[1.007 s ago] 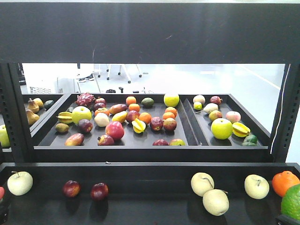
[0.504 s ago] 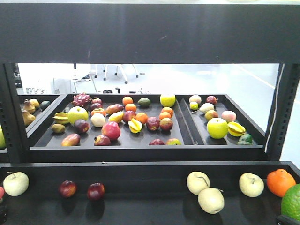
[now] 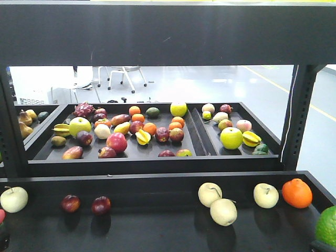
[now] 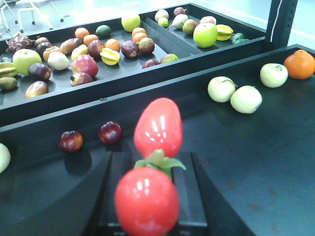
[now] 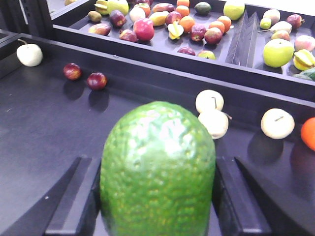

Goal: Pick snacks and fruit into basket
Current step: 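Hold both fruits while the base backs away from the display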

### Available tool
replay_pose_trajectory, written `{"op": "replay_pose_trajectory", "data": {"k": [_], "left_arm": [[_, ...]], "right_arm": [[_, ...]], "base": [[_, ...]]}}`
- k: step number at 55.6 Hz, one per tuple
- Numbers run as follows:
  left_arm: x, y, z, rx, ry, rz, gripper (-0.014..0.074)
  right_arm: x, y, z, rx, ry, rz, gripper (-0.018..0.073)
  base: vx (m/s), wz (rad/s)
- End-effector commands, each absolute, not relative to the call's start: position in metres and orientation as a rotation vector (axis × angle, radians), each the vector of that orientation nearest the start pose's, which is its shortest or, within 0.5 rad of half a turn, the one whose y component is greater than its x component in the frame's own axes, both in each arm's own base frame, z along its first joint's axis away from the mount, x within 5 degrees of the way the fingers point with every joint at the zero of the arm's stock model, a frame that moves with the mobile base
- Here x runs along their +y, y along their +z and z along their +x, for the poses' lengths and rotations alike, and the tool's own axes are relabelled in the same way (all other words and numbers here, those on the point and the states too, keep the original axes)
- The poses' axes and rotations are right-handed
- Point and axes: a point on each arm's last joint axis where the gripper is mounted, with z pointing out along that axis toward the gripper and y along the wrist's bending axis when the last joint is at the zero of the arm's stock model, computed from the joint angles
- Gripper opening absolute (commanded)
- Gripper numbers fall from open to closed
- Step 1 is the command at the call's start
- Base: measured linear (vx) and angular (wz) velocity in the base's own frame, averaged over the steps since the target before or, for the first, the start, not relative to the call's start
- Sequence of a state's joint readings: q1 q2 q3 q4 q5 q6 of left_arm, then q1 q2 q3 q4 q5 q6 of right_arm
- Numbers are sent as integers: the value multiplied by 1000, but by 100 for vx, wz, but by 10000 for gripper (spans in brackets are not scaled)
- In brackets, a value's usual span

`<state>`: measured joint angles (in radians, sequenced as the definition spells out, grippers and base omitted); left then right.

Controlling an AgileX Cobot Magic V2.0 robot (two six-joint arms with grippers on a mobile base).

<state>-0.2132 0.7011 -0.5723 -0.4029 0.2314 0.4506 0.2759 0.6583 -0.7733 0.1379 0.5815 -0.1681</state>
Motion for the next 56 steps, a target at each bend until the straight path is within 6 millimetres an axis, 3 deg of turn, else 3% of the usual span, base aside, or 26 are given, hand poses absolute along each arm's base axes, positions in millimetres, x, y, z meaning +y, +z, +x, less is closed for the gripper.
{"op": "replay_pose_trajectory", "data": {"k": [1,56], "left_arm": [[-36,341,144,1702,-187,252,-6],[-36,341,144,1702,-187,252,-6]], "right_arm": [[40,382,120,1800,215,-342,-9],[40,382,120,1800,215,-342,-9]], "base": [[-12,1],[-9,-9]]}}
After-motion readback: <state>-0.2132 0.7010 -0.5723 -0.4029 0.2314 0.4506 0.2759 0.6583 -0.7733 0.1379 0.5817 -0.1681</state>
